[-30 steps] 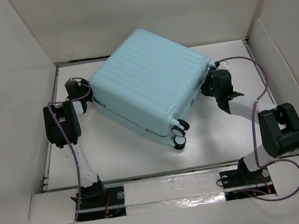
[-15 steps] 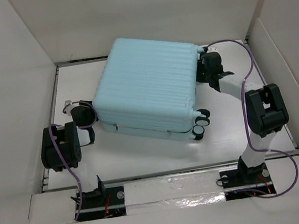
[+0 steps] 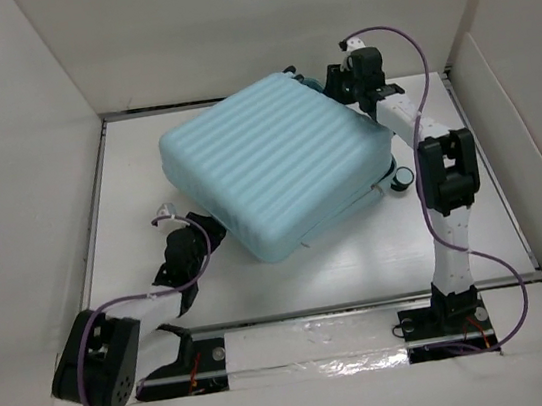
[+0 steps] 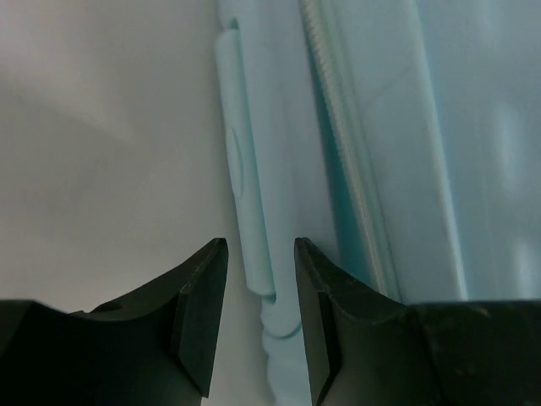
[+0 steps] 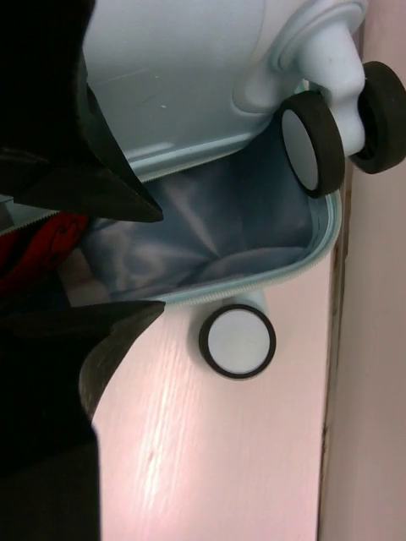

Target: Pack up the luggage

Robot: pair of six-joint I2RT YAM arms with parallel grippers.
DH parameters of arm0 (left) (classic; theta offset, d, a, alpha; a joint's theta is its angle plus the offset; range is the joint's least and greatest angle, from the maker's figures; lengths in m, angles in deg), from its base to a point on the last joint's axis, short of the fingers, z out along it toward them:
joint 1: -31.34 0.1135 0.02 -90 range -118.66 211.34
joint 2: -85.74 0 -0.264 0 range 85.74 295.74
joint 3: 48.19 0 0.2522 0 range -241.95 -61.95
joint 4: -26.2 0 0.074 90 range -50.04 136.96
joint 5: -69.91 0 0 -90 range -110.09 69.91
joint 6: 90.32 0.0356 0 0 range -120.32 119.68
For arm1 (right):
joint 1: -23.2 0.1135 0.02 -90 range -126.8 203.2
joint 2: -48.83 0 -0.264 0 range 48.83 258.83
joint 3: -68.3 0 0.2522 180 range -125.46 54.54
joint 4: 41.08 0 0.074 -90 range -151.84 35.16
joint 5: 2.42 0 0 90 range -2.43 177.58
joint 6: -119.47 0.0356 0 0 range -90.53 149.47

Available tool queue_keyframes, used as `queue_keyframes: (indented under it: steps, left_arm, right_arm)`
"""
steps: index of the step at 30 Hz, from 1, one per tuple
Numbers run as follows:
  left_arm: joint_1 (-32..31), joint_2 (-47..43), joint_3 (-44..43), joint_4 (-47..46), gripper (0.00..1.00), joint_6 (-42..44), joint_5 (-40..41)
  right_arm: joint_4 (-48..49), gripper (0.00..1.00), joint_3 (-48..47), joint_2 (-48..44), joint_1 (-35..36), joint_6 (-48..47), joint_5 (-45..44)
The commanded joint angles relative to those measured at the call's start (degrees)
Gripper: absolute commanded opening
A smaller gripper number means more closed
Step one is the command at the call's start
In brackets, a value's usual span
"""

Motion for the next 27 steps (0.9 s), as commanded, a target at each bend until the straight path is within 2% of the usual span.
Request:
queue_keyframes:
  steps: [1, 4, 6, 9, 12, 13, 16, 18, 21, 23, 24, 25, 26, 27]
  left_arm:
    - [-6.5, -7.2, 3.4, 9.0, 0.35, 0.4, -13.8]
    - [-7.2, -12.7, 4.8, 13.2, 0.35, 0.6, -11.7]
    - [-7.2, -16.3, 4.0, 16.1, 0.36, 1.6, -11.1]
    - [-7.2, -18.8, 2.0, 18.9, 0.36, 2.5, -11.3]
    - [-7.2, -18.7, -0.1, 19.0, 0.37, 2.5, -13.1]
    - [-7.7, -18.3, -1.2, 18.6, 0.37, 2.5, -13.5]
    - [-7.7, -16.6, -2.7, 18.3, 0.37, 2.7, -14.2]
    - [-7.7, -15.6, -3.2, 17.9, 0.37, 2.7, -14.9]
    - [-7.7, -14.1, -4.5, 16.5, 0.37, 2.6, -16.0]
    - [-7.7, -12.7, -6.1, 16.6, 0.37, 3.5, -16.3]
    - [-7.7, -12.1, -6.7, 16.7, 0.37, 3.8, -15.8]
    - [-7.7, -11.6, -7.7, 17.6, 0.37, 4.3, -15.3]
    - [-7.7, -10.7, -8.1, 17.8, 0.37, 4.8, -15.0]
    - [-7.1, -10.3, -8.3, 17.5, 0.37, 5.4, -14.8]
  right_arm:
    - [-4.8, 0.53, -8.5, 3.7, 9.4, 4.5, 21.5]
    - [-7.3, 0.62, -13.5, 5.7, 9.4, 4.9, 20.8]
    - [-7.7, 0.63, -16.3, 5.6, 9.4, 5.6, 20.3]
    - [-2.2, 0.68, -11.2, 0.0, 8.2, 7.3, 20.0]
    - [0.4, 0.77, -7.9, -5.5, 6.3, 7.7, 19.5]
    - [-0.1, 0.82, -8.4, -6.4, 5.2, 7.2, 19.7]
    - [-3.6, 0.88, -11.3, -9.8, 3.6, 4.8, 21.4]
    - [-3.7, 0.89, -10.8, -12.7, 2.9, 3.2, 22.6]
    - [1.6, 0.87, -2.5, -21.7, 2.4, 1.6, 24.5]
    - [3.9, 0.59, 7.8, -30.6, 2.4, 0.9, 24.2]
    - [6.4, 0.39, 12.2, -34.2, 2.4, 0.6, 22.8]
    - [7.8, 0.07, 17.6, -38.4, 3.2, 0.9, 20.2]
    - [11.3, 0.0, 30.1, -47.9, 3.8, 1.4, 12.6]
    - [17.6, 0.0, 36.8, -52.8, 4.3, 2.6, 8.0]
